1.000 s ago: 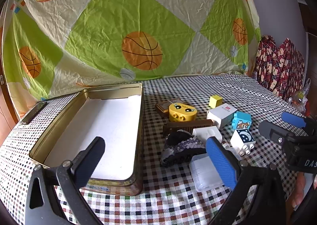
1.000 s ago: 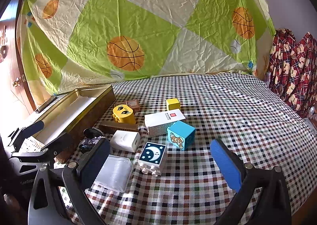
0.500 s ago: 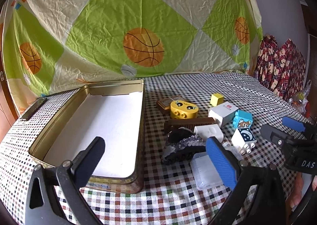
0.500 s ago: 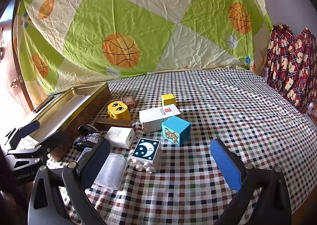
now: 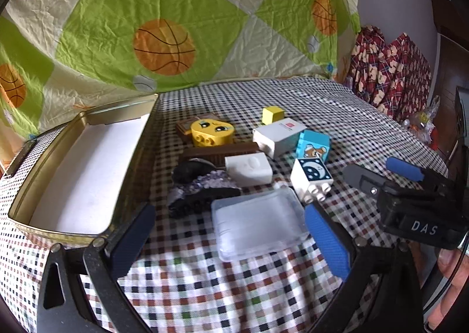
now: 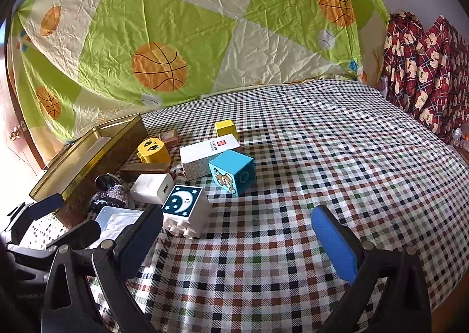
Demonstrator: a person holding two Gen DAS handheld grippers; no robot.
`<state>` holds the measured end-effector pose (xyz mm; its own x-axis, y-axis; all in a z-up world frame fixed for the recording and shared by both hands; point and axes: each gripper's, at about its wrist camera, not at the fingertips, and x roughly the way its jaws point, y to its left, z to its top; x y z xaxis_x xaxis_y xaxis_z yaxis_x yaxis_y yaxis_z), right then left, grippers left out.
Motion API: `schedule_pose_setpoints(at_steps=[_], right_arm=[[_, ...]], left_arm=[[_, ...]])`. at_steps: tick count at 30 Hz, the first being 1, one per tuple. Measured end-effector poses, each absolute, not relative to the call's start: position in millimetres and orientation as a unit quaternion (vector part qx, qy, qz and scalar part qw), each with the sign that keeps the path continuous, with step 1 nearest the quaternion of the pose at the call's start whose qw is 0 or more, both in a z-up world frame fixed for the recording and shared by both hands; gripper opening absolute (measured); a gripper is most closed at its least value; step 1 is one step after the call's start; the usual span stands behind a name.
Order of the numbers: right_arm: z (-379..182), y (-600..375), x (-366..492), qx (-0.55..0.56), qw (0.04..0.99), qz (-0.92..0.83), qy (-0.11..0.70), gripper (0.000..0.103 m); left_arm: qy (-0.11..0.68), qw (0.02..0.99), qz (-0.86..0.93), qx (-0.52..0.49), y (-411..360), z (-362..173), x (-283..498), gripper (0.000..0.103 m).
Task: Organize rigid objects
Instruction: 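Grasp the clear plastic box with the left tool while the right tool approaches the moon-print block, then close the right tool on the white moon-and-stars block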
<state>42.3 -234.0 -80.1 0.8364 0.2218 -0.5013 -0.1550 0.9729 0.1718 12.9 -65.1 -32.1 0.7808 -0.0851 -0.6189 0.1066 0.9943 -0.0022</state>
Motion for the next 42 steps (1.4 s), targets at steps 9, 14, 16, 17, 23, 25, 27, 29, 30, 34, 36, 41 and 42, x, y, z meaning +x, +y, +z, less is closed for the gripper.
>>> schedule_pose_setpoints(at_steps=[9, 14, 16, 17, 23, 25, 27, 29, 30, 34, 36, 41, 42], right_arm=[[-83.5, -250.2, 43.2, 0.088, 0.953, 0.098, 0.271, 0.102], [-81.4, -246.7, 43.9, 0.081, 0.953, 0.102, 0.273, 0.102], [-79.5, -243.0, 45.4, 0.077, 0.953, 0.105, 0.274, 0.102], [-77.7, -238.8, 46.8, 0.071, 0.953, 0.108, 0.274, 0.102], [-75.0, -211.9, 57.1, 0.032, 0.950, 0.120, 0.288, 0.101], [-75.0, -203.3, 61.4, 0.023, 0.947, 0.125, 0.295, 0.095], [-78.3, -197.2, 68.3, 0.017, 0.941, 0.128, 0.311, 0.085], [-81.9, -193.2, 73.1, 0.016, 0.936, 0.142, 0.321, 0.077], [-81.8, -192.7, 74.3, 0.018, 0.935, 0.145, 0.323, 0.077], [-85.4, -192.6, 77.9, 0.028, 0.927, 0.164, 0.335, 0.072], [-84.5, -194.8, 76.0, 0.037, 0.928, 0.177, 0.326, 0.068], [-85.0, -190.1, 76.8, 0.026, 0.926, 0.183, 0.331, 0.068], [-85.8, -187.5, 77.4, 0.018, 0.925, 0.178, 0.335, 0.068]], left_arm=[[0.395, 0.917, -0.039, 0.044, -84.2, -50.0, 33.7, 0.103], [0.408, 0.911, -0.054, 0.005, -71.5, -55.2, 35.4, 0.084], [0.402, 0.914, -0.061, -0.006, -67.6, -53.7, 32.5, 0.084], [0.396, 0.916, -0.061, -0.008, -66.7, -51.8, 31.3, 0.084], [0.368, 0.929, -0.048, -0.006, -53.3, -39.8, 29.7, 0.083], [0.366, 0.930, -0.046, -0.001, -50.4, -38.5, 31.9, 0.083], [0.369, 0.928, -0.049, -0.002, -49.3, -39.7, 33.1, 0.083], [0.370, 0.928, -0.047, 0.001, -49.7, -40.5, 32.7, 0.083], [0.369, 0.929, -0.045, 0.001, -49.2, -40.4, 32.3, 0.083], [0.356, 0.933, -0.042, -0.004, -45.0, -38.4, 27.6, 0.083], [0.347, 0.937, -0.043, -0.003, -44.4, -36.7, 24.1, 0.083], [0.325, 0.944, -0.046, -0.011, -39.5, -32.8, 17.5, 0.083], [0.324, 0.945, -0.046, -0.014, -38.1, -32.4, 17.6, 0.083]])
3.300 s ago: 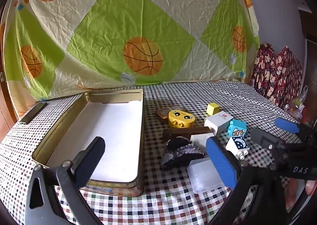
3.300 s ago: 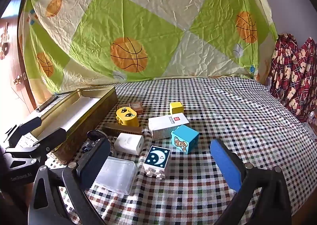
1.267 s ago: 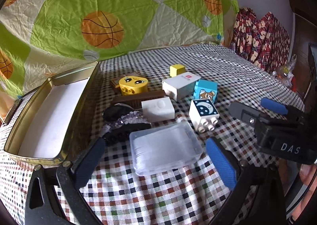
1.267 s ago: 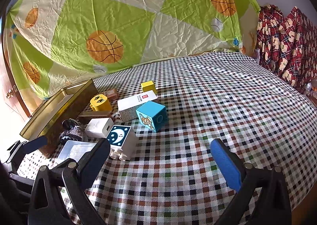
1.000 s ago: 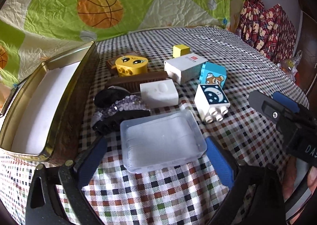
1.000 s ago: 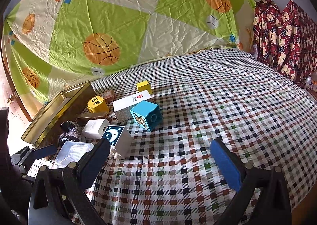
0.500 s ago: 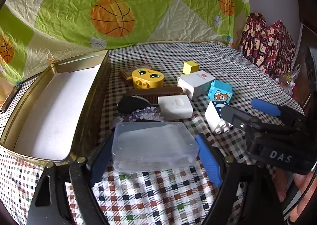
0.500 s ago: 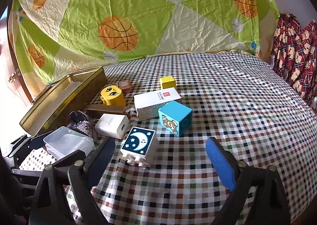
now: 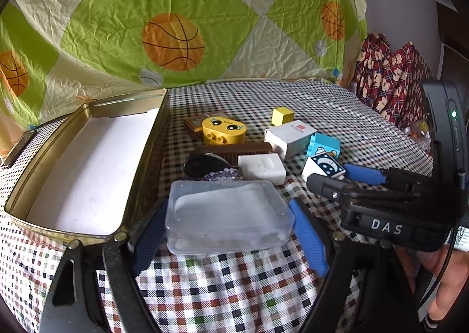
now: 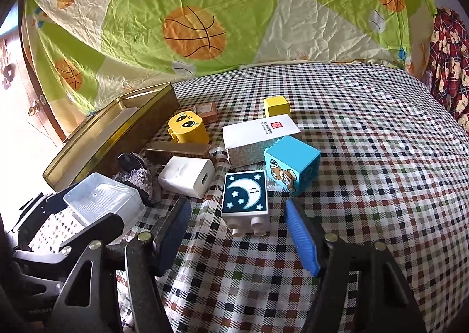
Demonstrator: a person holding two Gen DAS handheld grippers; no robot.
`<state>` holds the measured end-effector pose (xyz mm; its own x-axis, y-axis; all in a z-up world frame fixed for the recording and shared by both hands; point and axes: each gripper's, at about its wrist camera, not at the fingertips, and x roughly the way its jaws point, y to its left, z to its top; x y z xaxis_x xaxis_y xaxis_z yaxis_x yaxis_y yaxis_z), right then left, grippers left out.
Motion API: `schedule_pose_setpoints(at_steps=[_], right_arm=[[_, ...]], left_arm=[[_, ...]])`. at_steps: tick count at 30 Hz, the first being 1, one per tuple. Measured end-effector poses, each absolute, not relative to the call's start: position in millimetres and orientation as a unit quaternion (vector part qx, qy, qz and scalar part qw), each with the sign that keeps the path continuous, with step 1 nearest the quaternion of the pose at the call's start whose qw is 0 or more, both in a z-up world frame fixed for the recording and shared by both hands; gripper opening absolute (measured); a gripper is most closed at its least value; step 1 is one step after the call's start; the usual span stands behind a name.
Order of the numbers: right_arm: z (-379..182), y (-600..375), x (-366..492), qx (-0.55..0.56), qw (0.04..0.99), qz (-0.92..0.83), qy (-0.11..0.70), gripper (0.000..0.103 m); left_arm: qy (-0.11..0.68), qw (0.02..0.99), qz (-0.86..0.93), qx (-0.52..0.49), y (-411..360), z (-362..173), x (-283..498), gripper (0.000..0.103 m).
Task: Organize rigid objects
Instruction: 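Close the right tool on the white moon-and-stars block, then carry the clear box and the moon block toward the gold tin with both tools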
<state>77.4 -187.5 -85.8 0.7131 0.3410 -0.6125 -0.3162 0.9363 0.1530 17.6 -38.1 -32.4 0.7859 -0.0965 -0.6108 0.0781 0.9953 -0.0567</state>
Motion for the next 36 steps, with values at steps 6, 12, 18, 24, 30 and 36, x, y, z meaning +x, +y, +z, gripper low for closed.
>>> schedule_pose_setpoints(at_steps=[6, 12, 18, 24, 30, 36], right_arm=[[-93.8, -180.6, 89.3, 0.009, 0.912, 0.183, 0.368, 0.038], [-90.4, -181.6, 82.5, 0.013, 0.917, 0.210, 0.338, 0.034], [-82.8, -184.1, 69.7, 0.016, 0.931, 0.214, 0.295, 0.034], [-81.4, -183.0, 67.5, 0.019, 0.935, 0.216, 0.281, 0.034], [-80.4, -186.5, 61.2, 0.021, 0.942, 0.215, 0.257, 0.034], [-79.6, -188.5, 55.6, 0.024, 0.947, 0.215, 0.239, 0.034]], left_arm=[[0.314, 0.948, -0.044, -0.012, -37.3, -31.2, 15.4, 0.083], [0.288, 0.957, -0.040, -0.003, -33.3, -25.1, 11.7, 0.083], [0.257, 0.965, -0.040, 0.005, -35.2, -20.8, 3.5, 0.083], [0.241, 0.970, -0.029, 0.009, -35.4, -18.6, 0.0, 0.083], [0.227, 0.974, -0.018, -0.001, -31.9, -16.8, -4.2, 0.083], [0.219, 0.976, -0.014, -0.009, -28.3, -16.2, -6.7, 0.083]])
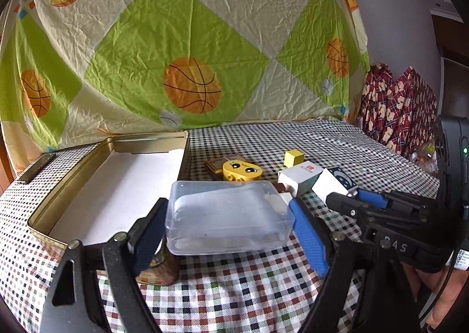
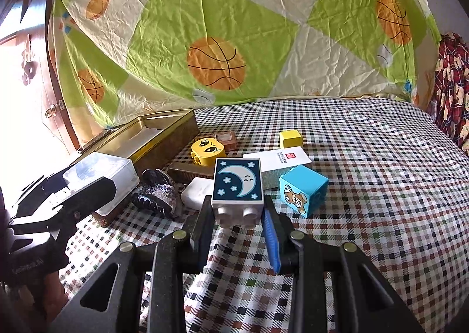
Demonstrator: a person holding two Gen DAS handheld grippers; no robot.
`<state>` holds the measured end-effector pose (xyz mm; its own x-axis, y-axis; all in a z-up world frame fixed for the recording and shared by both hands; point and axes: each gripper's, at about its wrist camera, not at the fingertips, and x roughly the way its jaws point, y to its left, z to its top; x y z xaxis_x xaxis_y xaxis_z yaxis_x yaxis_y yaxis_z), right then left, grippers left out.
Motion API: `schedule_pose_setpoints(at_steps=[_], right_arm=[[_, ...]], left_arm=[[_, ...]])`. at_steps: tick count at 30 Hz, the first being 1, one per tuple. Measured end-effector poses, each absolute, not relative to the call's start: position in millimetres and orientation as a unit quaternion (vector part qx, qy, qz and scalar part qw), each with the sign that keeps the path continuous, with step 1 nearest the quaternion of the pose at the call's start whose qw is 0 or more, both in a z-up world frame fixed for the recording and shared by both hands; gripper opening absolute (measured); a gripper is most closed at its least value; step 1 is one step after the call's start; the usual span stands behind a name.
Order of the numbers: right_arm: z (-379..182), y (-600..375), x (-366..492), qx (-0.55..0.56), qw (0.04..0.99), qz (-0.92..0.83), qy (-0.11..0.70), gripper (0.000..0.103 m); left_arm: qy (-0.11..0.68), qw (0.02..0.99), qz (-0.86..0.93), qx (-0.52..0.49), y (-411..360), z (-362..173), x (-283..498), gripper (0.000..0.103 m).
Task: Organize rigid objects
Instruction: 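Carry the clear box and the moon block toward the gold tin with both tools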
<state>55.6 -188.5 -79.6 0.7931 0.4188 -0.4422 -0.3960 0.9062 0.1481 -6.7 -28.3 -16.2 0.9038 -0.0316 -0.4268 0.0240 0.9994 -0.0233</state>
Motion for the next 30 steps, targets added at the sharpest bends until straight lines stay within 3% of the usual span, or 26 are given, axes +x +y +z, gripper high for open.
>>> schedule_pose_setpoints(at_steps=[30], right_arm=[[-72.7, -180.6, 39.3, 0.020, 0.961, 0.199, 0.190, 0.034]], left_arm=[[0.156, 0.987, 0.010, -0.025, -7.7, -6.7, -25.3, 0.083]])
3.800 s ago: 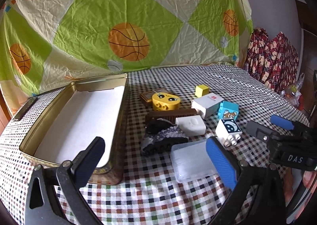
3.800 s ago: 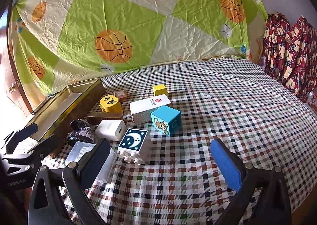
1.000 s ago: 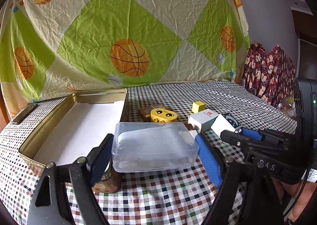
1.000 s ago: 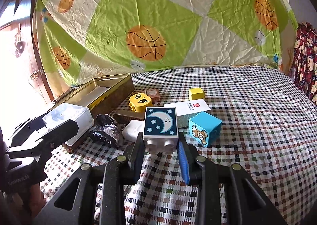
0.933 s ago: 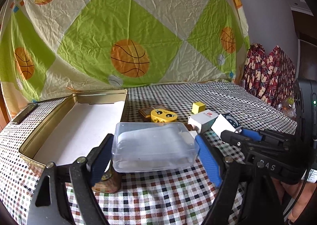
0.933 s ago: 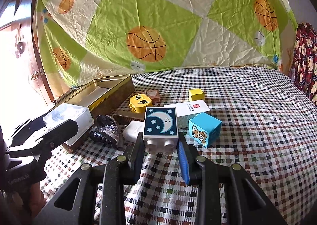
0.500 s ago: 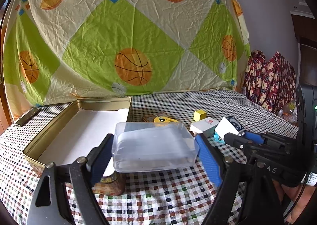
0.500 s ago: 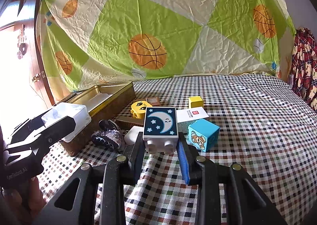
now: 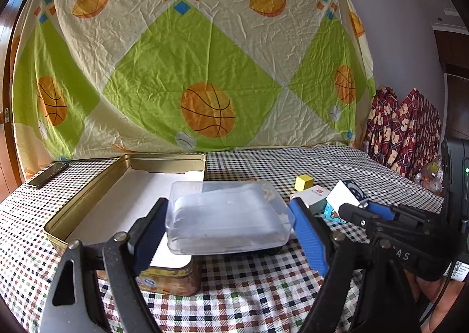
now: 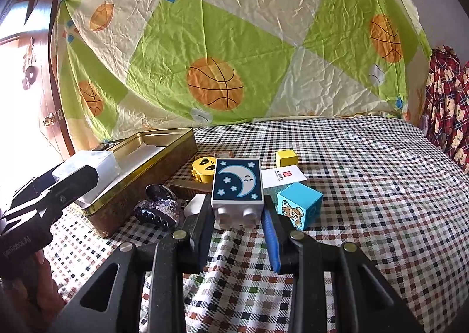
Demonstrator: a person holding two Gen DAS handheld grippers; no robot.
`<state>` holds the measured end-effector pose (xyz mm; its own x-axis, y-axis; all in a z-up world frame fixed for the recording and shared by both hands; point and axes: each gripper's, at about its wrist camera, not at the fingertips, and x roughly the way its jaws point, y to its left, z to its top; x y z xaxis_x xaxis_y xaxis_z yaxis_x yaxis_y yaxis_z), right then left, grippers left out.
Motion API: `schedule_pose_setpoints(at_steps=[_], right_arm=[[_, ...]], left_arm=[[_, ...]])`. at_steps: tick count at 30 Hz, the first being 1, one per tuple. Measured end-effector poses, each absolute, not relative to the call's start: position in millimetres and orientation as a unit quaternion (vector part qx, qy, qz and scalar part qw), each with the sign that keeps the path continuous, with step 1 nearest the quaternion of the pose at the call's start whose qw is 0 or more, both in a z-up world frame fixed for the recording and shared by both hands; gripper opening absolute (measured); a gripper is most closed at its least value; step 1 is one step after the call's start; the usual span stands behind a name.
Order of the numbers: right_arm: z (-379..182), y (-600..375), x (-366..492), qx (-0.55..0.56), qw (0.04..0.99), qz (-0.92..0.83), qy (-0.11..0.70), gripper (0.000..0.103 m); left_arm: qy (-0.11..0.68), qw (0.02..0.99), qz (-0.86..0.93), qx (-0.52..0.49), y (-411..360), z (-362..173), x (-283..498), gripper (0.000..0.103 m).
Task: Organize rigid objects
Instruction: 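Carry the clear box and the moon block toward the gold tin with both tools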
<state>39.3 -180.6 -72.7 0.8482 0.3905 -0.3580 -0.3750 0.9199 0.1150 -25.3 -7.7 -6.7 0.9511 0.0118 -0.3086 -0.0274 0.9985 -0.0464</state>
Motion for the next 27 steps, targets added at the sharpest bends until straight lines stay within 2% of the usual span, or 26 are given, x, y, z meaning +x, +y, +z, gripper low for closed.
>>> schedule_pose_setpoints(at_steps=[27], right_arm=[[-71.7, -119.6, 35.9, 0.008, 0.947, 0.253, 0.200, 0.034]], left_arm=[[0.157, 0.985, 0.047, -0.050, 45.7, -4.6, -24.5, 0.083]])
